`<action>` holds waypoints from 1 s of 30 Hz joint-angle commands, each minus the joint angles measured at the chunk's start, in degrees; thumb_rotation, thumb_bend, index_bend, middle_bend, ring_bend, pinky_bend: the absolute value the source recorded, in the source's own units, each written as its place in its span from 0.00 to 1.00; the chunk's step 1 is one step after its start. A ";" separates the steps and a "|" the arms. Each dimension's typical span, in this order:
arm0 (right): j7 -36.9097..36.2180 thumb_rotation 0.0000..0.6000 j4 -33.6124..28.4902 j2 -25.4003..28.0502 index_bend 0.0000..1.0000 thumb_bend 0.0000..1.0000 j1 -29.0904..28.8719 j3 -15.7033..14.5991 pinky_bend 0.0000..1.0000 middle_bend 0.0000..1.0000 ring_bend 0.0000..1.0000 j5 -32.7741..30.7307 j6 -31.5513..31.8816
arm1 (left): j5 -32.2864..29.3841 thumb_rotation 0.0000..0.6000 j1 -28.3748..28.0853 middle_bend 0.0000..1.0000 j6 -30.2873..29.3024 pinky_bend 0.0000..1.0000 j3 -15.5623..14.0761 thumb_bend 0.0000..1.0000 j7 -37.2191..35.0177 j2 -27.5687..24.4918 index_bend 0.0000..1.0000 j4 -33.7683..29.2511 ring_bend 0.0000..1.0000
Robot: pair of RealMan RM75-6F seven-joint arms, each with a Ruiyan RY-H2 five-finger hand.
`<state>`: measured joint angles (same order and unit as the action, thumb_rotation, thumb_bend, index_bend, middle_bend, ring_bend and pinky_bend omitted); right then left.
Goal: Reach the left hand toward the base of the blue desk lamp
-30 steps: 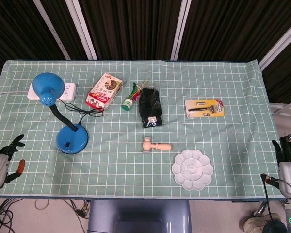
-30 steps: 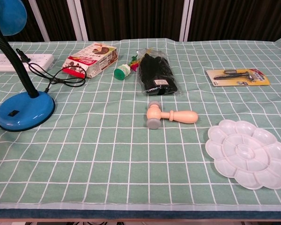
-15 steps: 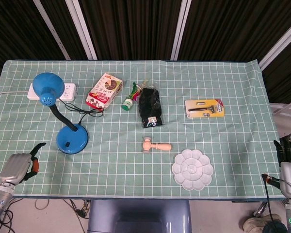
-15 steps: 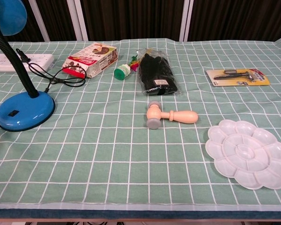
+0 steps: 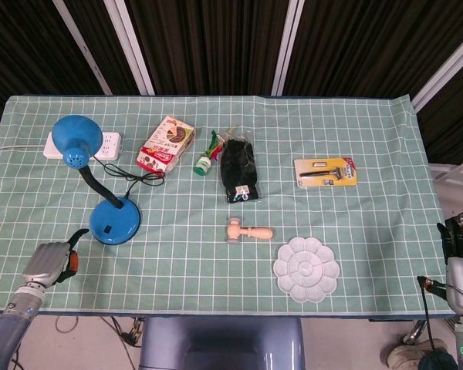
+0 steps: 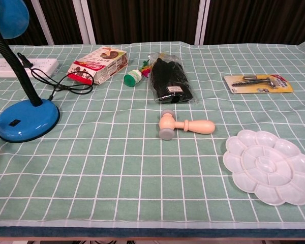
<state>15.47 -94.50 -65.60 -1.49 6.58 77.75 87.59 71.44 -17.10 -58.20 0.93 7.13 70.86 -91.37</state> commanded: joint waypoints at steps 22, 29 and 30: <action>0.54 1.00 -0.16 -0.10 0.08 0.15 0.05 0.06 0.00 0.05 0.04 -0.37 0.02 | -3.22 1.00 -2.58 0.77 0.56 0.86 0.54 0.81 4.32 4.24 0.12 1.11 0.79; 0.63 1.00 -0.20 -0.12 0.08 0.15 0.07 0.13 0.00 0.05 0.04 -0.56 0.03 | -3.03 1.00 -3.14 0.77 0.91 0.86 0.07 0.81 4.92 4.95 0.12 1.16 0.79; 0.62 1.00 -0.20 -0.13 0.08 0.15 0.07 0.14 0.00 0.05 0.04 -0.57 0.03 | -2.99 1.00 -3.15 0.77 0.85 0.86 -0.01 0.81 5.00 5.03 0.12 1.17 0.79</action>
<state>16.08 -94.70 -65.73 -1.42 6.72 77.17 87.62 68.44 -20.24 -57.33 0.93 12.12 75.87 -90.20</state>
